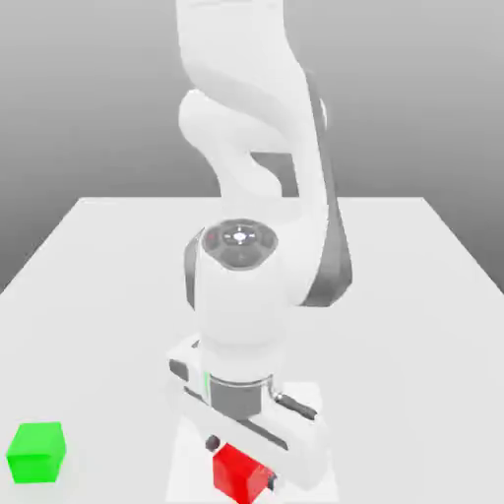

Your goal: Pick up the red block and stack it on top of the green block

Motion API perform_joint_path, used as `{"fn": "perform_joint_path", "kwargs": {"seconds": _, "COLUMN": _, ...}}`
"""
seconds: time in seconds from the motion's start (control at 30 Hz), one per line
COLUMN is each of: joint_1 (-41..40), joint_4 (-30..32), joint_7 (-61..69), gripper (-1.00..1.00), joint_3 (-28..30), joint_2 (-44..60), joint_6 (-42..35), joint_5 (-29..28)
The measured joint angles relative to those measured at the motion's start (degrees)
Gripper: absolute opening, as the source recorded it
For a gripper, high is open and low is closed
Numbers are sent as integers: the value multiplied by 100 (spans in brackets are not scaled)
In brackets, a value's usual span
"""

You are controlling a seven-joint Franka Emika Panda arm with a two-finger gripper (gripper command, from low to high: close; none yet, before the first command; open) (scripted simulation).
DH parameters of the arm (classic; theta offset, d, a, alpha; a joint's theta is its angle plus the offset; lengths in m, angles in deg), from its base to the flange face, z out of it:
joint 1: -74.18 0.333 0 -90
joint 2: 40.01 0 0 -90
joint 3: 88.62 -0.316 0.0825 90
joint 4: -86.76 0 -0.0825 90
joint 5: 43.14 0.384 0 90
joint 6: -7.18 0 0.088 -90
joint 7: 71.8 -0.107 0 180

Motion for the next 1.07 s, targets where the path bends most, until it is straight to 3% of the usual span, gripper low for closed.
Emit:
{"fn": "perform_joint_path", "kwargs": {"seconds": 0.13, "joint_1": 5, "joint_4": -6, "joint_7": -14, "gripper": -100, "joint_3": 8, "joint_2": 40, "joint_6": 35, "joint_5": -15}}
{"fn": "perform_joint_path", "kwargs": {"seconds": 0.3, "joint_1": -150, "joint_4": 120, "joint_7": 190, "gripper": -100, "joint_3": -153, "joint_2": -822, "joint_6": -697, "joint_5": 313}}
{"fn": "perform_joint_path", "kwargs": {"seconds": 0.57, "joint_1": -1146, "joint_4": -396, "joint_7": -953, "gripper": -100, "joint_3": 1066, "joint_2": -985, "joint_6": -1363, "joint_5": 879}}
{"fn": "perform_joint_path", "kwargs": {"seconds": 0.7, "joint_1": -1484, "joint_4": -624, "joint_7": -1167, "gripper": -100, "joint_3": 1308, "joint_2": -308, "joint_6": -928, "joint_5": 1189}}
{"fn": "perform_joint_path", "kwargs": {"seconds": 0.73, "joint_1": -1515, "joint_4": -640, "joint_7": -1150, "gripper": 100, "joint_3": 1291, "joint_2": -154, "joint_6": -791, "joint_5": 1235}}
{"fn": "perform_joint_path", "kwargs": {"seconds": 0.93, "joint_1": -1529, "joint_4": -648, "joint_7": -1142, "gripper": 100, "joint_3": 1284, "joint_2": -77, "joint_6": -727, "joint_5": 1258}}
{"fn": "perform_joint_path", "kwargs": {"seconds": 1.07, "joint_1": -1480, "joint_4": -623, "joint_7": -1265, "gripper": 100, "joint_3": 1375, "joint_2": -640, "joint_6": -1264, "joint_5": 1098}}
